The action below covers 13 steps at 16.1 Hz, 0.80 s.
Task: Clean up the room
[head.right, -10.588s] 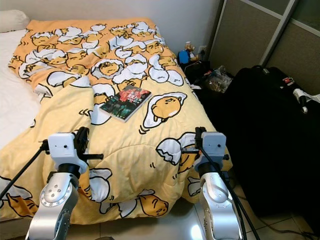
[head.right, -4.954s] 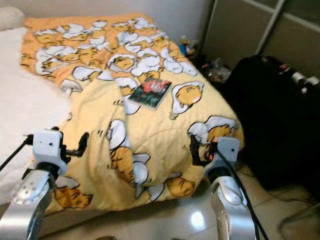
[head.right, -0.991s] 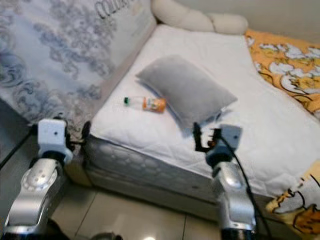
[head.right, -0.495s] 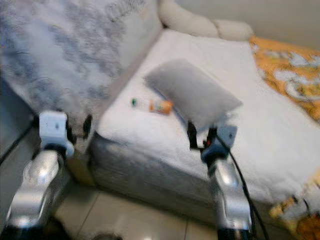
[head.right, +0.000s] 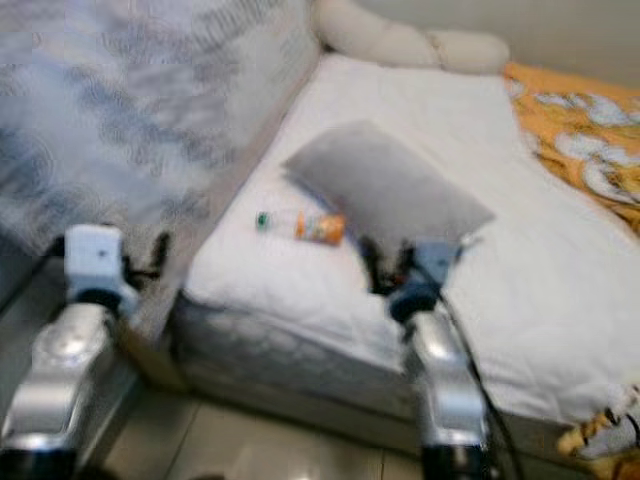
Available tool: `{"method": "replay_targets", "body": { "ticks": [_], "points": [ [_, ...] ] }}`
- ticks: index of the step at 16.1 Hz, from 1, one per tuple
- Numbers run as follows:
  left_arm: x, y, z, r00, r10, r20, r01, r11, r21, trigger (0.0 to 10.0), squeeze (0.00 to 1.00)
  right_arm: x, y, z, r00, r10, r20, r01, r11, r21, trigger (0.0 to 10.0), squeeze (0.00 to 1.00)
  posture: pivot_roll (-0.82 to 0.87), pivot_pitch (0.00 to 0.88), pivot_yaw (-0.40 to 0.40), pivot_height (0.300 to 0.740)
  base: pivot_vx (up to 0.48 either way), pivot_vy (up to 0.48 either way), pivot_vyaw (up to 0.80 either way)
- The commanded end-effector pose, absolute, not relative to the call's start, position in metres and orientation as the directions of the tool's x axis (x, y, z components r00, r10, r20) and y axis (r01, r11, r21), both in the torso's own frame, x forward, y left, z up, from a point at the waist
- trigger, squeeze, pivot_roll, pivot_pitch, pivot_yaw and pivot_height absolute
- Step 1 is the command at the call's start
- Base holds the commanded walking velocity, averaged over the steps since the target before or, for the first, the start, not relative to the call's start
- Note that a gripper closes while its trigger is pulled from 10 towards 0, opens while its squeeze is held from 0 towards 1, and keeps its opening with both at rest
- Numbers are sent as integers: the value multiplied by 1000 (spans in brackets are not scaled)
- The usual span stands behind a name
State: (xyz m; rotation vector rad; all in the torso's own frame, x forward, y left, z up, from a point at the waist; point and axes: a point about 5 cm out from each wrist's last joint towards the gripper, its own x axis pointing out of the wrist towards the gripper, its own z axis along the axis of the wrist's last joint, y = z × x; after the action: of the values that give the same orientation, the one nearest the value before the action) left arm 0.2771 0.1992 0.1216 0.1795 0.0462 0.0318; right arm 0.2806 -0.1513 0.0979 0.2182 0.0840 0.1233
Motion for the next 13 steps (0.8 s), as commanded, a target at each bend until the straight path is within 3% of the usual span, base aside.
{"method": "replay_targets", "body": {
  "ticks": [1, 3, 4, 5, 9, 13],
  "points": [
    [279, 188, 123, 999, -7, -38, 14, 985, 170, 0, 0, 279, -166, 98, 993, 87, -73, -72, 979, 191, 0, 0, 25, 0, -27, 740, 416, 0, 0],
    [279, 188, 123, 999, -7, -41, 14, 985, 173, 0, 0, 279, -165, 98, 993, 94, -76, -79, 980, 180, 0, 0, 25, 0, -26, 740, 414, 0, 0],
    [280, 188, 123, 999, -1, -43, 9, 981, 195, 6588, 0, 280, -161, 96, 986, 132, -97, -117, 982, 147, 10000, 0, 25, 0, -23, 740, 394, 0, 0],
    [280, 189, 123, 999, 4, -45, 5, 979, 202, 10000, 0, 280, -159, 95, 983, 150, -105, -137, 983, 123, 10000, 0, 25, 0, -22, 740, 375, 0, 0],
    [281, 189, 124, 999, -16, -42, 24, 981, 193, 10000, 0, 281, -157, 95, 980, 168, -110, -162, 985, 64, 10000, 0, 26, 0, -18, 740, 413, 0, 595],
    [283, 189, 125, 999, -23, -37, 30, 980, 195, 10000, 0, 279, -142, 93, 945, 298, -134, -293, 954, 58, 10000, 0, 27, 0, -14, 740, 427, 0, 794]
  ]
}}
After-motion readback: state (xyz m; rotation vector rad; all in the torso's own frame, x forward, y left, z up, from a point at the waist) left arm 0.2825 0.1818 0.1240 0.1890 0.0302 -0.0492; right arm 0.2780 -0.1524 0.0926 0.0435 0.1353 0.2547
